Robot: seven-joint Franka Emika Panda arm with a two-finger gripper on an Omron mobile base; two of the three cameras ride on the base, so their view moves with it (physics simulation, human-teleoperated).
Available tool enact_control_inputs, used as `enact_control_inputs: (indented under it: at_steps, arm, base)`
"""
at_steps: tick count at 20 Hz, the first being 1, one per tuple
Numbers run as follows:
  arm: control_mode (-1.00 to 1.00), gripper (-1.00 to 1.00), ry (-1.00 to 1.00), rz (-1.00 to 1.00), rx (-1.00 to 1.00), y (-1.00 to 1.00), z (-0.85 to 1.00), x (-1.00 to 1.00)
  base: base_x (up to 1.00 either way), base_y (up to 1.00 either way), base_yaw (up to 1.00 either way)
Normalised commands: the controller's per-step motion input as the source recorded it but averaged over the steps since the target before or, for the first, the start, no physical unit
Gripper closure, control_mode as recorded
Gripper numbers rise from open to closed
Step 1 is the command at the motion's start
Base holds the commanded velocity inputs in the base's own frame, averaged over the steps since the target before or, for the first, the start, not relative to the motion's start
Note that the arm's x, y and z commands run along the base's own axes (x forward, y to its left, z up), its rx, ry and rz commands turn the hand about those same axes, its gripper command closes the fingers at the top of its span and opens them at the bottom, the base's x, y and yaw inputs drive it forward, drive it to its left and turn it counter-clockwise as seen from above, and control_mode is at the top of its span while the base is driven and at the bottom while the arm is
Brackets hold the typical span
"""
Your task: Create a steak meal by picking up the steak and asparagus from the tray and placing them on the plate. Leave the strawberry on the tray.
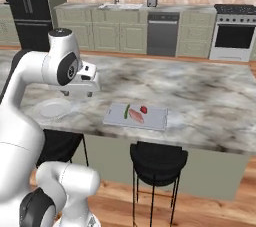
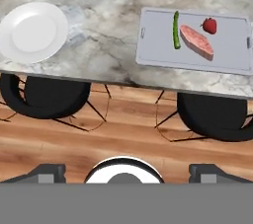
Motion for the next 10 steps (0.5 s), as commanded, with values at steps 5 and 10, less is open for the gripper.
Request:
enact_control_inputs:
  at_steps: [5,10]
  arm:
    - [1.0,-1.0,0.0,0.0,0.0,0.0,0.0,0.0]
    - [1.0,-1.0,0.0,0.0,0.0,0.0,0.0,0.0]
  base:
    - [0.33,0.19,-0.01]
    - [0.5,0.0,0.0]
